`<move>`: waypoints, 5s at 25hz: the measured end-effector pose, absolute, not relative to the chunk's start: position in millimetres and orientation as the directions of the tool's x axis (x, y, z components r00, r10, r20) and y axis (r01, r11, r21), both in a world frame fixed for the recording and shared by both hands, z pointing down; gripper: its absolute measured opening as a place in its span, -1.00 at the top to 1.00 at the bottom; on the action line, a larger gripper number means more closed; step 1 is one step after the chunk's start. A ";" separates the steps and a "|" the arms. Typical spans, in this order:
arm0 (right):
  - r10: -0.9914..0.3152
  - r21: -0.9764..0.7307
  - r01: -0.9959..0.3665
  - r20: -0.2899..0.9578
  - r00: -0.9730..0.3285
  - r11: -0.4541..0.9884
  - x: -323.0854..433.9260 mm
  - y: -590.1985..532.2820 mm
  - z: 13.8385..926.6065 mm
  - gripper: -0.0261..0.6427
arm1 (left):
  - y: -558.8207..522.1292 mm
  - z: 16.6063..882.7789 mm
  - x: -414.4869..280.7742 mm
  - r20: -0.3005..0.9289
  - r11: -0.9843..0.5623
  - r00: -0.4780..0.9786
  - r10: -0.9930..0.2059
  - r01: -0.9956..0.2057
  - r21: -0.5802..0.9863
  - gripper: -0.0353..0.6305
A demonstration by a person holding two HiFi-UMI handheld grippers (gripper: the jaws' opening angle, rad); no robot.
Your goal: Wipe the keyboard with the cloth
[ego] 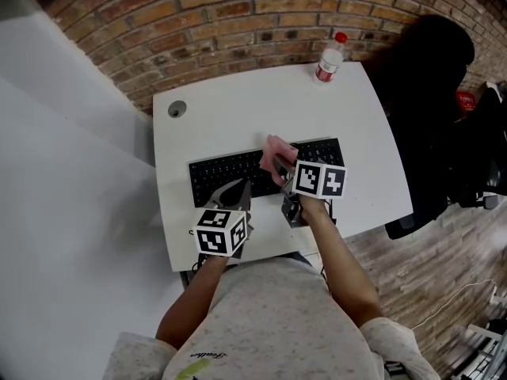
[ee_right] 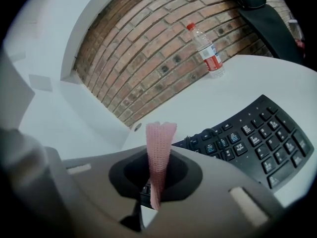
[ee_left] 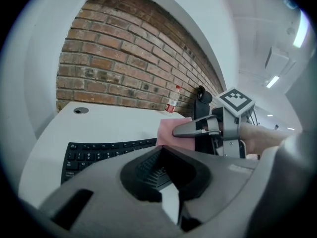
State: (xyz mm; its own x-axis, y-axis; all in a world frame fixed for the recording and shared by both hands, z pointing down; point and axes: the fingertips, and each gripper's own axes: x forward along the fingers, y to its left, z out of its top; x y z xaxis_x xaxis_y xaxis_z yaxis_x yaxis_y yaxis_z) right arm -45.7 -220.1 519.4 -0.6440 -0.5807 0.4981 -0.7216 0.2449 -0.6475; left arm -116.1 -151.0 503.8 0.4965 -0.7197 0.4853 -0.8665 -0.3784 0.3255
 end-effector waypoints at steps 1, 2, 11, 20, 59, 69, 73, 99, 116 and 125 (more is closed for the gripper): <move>-0.583 -0.647 -0.722 0.497 -0.643 0.244 -41.8 -221.2 518.5 0.86 | -152.3 503.5 -113.6 0.484 -0.379 0.497 -0.720 -0.866 0.325 0.91; -0.586 -0.646 -0.724 0.497 -0.640 0.244 -37.6 -222.4 518.0 0.86 | -153.6 503.3 -110.9 0.483 -0.380 0.498 -0.720 -0.866 0.325 0.90; -0.614 -0.642 -0.734 0.495 -0.615 0.219 4.3 -234.0 516.0 0.86 | -164.2 501.2 -84.5 0.481 -0.395 0.509 -0.714 -0.860 0.323 0.91; -0.635 -0.659 -0.729 0.486 -0.600 0.184 42.5 -245.0 516.3 0.86 | -176.5 502.1 -55.6 0.477 -0.409 0.524 -0.706 -0.851 0.330 0.91; -0.746 -0.590 -0.799 0.478 -0.463 0.117 135.8 -249.4 500.8 0.86 | -168.7 507.8 -50.8 0.496 -0.417 0.525 -0.692 -0.851 0.320 0.91; -0.730 -0.622 -0.744 0.386 -0.564 0.245 56.9 -229.7 459.0 0.86 | -156.4 509.2 -90.3 0.490 -0.399 0.511 -0.706 -0.859 0.321 0.91; -0.704 -0.627 -0.723 0.373 -0.604 0.288 17.8 -216.3 453.4 0.86 | -147.6 509.4 -111.7 0.492 -0.389 0.501 -0.712 -0.865 0.318 0.90; -0.399 -0.734 -0.534 0.380 -0.835 0.419 -237.8 -125.6 502.7 0.86 | -87.5 519.6 -263.9 0.506 -0.237 0.375 -0.777 -0.919 0.316 0.91; -0.395 -0.703 -0.608 0.474 -0.787 0.367 -231.8 -123.8 541.1 0.86 | -80.3 525.7 -261.5 0.511 -0.250 0.398 -0.762 -0.908 0.336 0.90; -0.392 -0.692 -0.616 0.484 -0.783 0.376 -198.8 -130.9 541.6 0.86 | -97.1 519.6 -228.4 0.508 -0.264 0.401 -0.763 -0.909 0.321 0.91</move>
